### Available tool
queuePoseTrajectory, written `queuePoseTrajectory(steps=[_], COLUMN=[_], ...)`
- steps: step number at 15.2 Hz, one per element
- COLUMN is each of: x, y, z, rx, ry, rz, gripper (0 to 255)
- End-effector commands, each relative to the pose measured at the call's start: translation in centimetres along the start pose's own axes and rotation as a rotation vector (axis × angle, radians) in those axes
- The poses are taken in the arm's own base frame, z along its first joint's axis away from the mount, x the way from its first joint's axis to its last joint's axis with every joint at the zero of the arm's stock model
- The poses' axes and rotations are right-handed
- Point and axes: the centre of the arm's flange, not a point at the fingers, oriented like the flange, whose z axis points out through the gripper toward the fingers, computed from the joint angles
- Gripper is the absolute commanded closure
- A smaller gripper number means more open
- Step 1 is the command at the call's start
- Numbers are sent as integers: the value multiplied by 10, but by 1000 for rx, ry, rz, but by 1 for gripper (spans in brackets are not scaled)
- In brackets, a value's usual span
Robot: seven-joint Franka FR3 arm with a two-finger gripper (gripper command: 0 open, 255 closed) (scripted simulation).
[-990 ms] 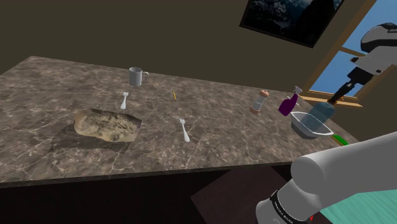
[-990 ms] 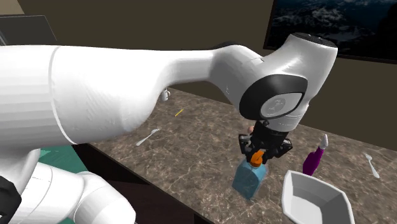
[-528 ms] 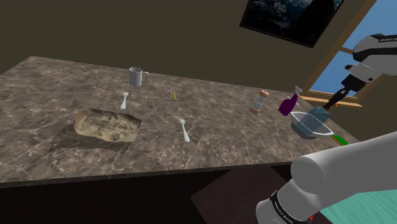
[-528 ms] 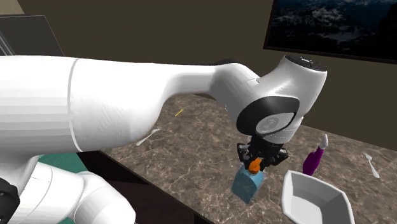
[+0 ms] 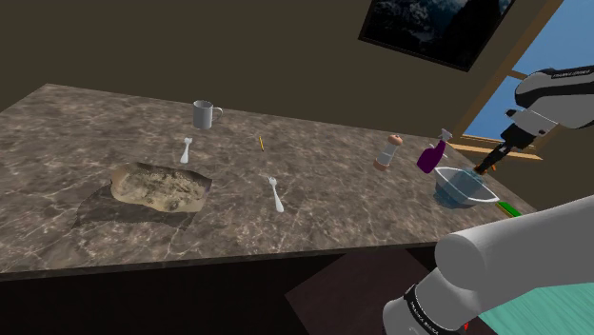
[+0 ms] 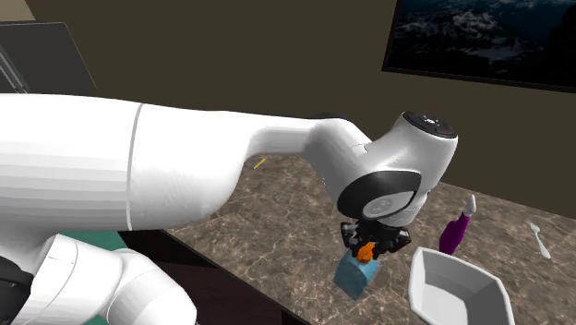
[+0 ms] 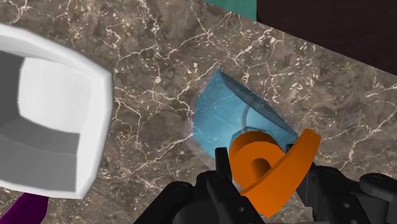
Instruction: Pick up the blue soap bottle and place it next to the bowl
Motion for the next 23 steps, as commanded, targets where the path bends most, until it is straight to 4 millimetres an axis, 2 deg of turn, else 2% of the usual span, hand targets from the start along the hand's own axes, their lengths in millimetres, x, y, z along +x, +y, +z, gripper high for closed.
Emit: queuePoseTrajectory(steps=[1, 13, 21, 22, 23], x=[-1, -8, -8, -8, -8], y=[1, 3, 3, 3, 3], z=[11, 73, 73, 73, 73], rx=[-1, -1, -1, -1, -1], ry=[1, 1, 1, 1, 1], rz=[0, 0, 0, 0, 0], gripper=[255, 255, 255, 0, 0])
